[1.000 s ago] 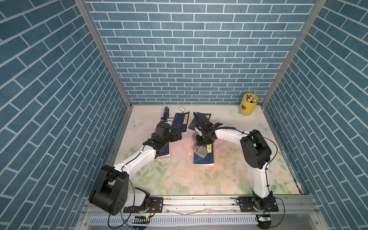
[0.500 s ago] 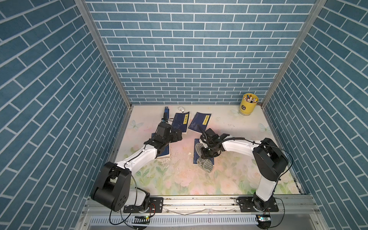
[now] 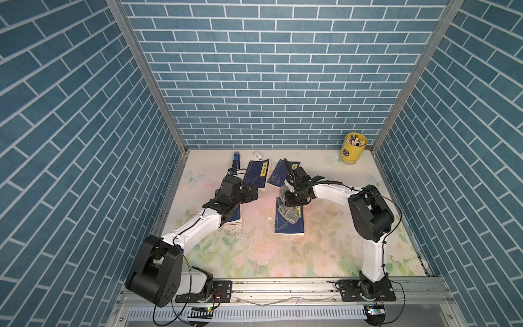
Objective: Wipe the cover of the book
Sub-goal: Wipe the dirt from the cover of the book.
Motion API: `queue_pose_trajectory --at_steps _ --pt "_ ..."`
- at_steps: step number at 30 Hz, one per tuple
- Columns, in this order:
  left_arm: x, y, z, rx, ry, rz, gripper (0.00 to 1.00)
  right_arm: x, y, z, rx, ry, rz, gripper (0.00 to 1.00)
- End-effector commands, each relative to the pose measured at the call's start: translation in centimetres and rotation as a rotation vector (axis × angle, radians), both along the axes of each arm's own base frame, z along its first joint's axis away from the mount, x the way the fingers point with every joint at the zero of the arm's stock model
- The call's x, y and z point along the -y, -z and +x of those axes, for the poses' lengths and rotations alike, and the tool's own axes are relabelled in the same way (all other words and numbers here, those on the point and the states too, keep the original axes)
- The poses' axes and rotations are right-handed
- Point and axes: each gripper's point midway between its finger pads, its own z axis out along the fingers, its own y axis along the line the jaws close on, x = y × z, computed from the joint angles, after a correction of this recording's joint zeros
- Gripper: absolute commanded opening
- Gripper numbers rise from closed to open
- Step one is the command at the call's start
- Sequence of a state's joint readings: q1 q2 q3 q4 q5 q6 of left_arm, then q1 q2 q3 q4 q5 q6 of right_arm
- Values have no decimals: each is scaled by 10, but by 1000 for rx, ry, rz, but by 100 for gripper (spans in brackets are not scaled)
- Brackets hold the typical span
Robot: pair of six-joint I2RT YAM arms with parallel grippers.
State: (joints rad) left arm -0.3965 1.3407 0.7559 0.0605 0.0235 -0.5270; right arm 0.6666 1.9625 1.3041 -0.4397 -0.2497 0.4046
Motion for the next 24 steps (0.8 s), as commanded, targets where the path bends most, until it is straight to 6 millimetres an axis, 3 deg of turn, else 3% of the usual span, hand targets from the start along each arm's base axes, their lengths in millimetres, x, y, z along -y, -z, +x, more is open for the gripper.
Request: queue_pose_trajectory --at_steps 1,5,9,17,24 --pt "-2 -3 4 7 -2 8 97 41 34 -66 -135 -4 -181 0" --pt "2 1 7 0 9 11 97 62 39 -101 -165 37 -212 0" --pt "3 3 7 -6 13 9 97 75 42 -98 -162 79 -223 0" --pt "-1 5 -3 -13 12 3 97 79 42 -27 -127 121 -190 0" --pt "-3 8 -9 -19 5 -6 97 95 36 7 -102 175 -192 0"
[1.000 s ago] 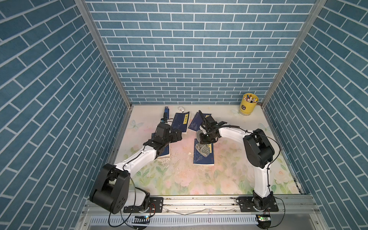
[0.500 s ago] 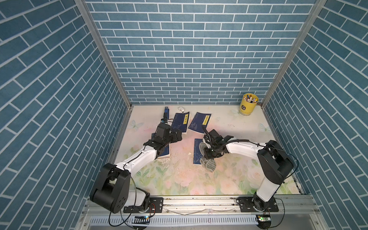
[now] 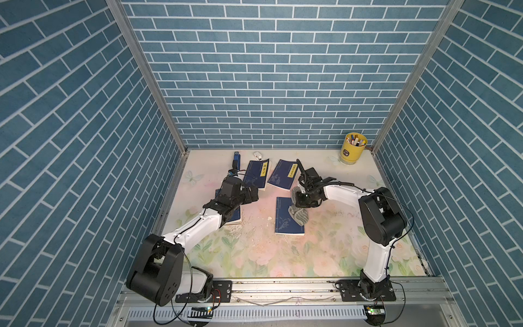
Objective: Wipe the cover of the book
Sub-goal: Wipe the dirt from the cover of the book.
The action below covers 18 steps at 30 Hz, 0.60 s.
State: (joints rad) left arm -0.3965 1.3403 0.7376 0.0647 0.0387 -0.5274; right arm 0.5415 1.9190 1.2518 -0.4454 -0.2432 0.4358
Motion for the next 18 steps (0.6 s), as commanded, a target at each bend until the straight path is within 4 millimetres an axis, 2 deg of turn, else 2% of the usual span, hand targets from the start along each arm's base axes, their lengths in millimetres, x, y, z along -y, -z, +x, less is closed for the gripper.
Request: queue_pose_trajectory --at_steps 1,4,9,13,15,17,18 --pt "-4 2 -5 -4 -7 -5 97 49 34 -15 -88 35 -176 0" --pt "-2 2 -3 -8 1 -6 97 65 22 -12 -55 81 -179 0" --pt "3 5 1 -17 17 -11 97 104 7 -8 -36 178 -186 0" --pt "5 8 1 -20 22 -21 97 137 -11 -7 2 245 -264 1" --pt "7 11 2 -25 29 -28 97 151 -20 -7 18 265 -333 11" --pt "11 16 1 -37 45 -38 97 162 -29 -8 37 278 -386 28" --pt "13 18 0 -43 52 -43 97 163 -34 -7 49 282 -393 34"
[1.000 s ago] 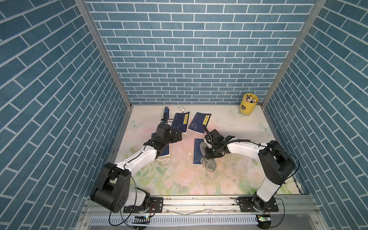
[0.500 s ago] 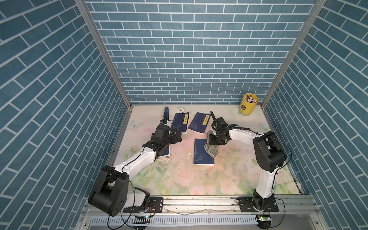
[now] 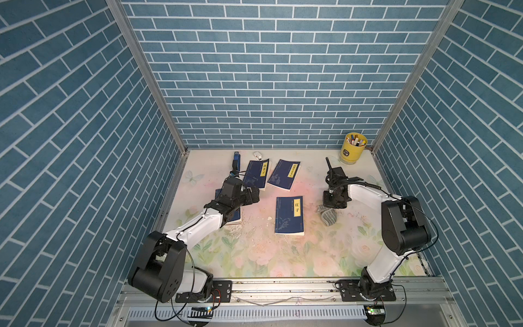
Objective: Wipe the cover of the book
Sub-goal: Wipe the dirt from the cover of the book, then place the cleaning item at the center of the board, then pick up the book from the center of the board.
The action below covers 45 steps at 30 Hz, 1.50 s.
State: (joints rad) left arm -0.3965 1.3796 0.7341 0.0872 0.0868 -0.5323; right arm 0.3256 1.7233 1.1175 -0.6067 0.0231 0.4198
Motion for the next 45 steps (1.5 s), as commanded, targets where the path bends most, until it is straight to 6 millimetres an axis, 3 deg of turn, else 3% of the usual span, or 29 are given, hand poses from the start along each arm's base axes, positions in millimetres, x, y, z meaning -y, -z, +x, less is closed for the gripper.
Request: queue_pose_trajectory --at_steps 1,5,8,11,15,18,21,26,30,33,37,45 --pt "7 8 0 -17 28 -29 97 20 -26 -6 30 3 -117 37" --pt "14 14 -3 -29 57 -35 97 17 -53 -4 109 -20 -157 42" --pt "21 19 -5 -39 79 -34 96 -3 -64 -7 125 -82 -157 43" --pt "32 25 -8 -54 110 -32 96 -24 -62 -9 118 -145 -140 48" --pt "40 32 -13 -72 133 -27 95 -26 -50 -9 88 -143 -151 50" --pt "43 35 -16 -77 140 -25 96 -29 -49 -8 93 -145 -135 59" --pt "44 38 -18 -84 143 -25 96 -38 -55 -9 107 -161 -90 60" --pt "50 45 -21 -98 155 -34 95 -82 -65 -22 121 -258 44 61" --pt "57 53 -27 -112 166 -65 94 -118 -52 -38 85 -317 124 58" --pt "62 58 -33 -123 174 -89 93 -135 -35 -49 46 -327 156 54" --pt "71 65 -44 -145 196 -104 92 -142 -13 -63 5 -318 151 49" --pt "90 72 -59 -168 235 -132 89 -132 18 -83 -69 -278 121 32"
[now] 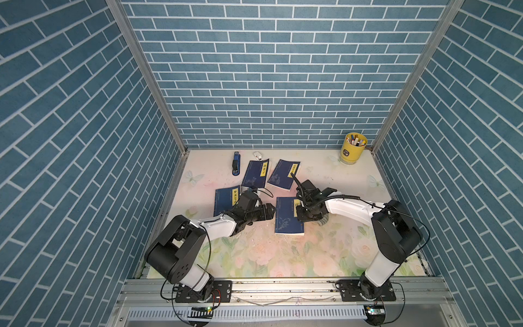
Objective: Wipe the cover of the book
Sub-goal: Pick up the book from the center of the board.
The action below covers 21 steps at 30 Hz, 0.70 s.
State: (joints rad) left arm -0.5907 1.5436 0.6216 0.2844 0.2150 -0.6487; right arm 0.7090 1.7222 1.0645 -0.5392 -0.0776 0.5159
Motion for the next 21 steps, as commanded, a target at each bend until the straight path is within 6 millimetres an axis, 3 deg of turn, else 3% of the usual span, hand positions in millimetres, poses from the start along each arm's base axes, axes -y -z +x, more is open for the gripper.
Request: queue_pose_trajectory --at_steps 1,14,21 --pt "12 4 -5 -13 19 -29 89 1 10 -5 -28 39 -1 31" --pt "46 24 -22 -120 93 -62 80 5 38 -22 -95 58 6 18" --pt "75 1 -28 -120 186 -250 72 4 46 -27 -115 60 19 16"
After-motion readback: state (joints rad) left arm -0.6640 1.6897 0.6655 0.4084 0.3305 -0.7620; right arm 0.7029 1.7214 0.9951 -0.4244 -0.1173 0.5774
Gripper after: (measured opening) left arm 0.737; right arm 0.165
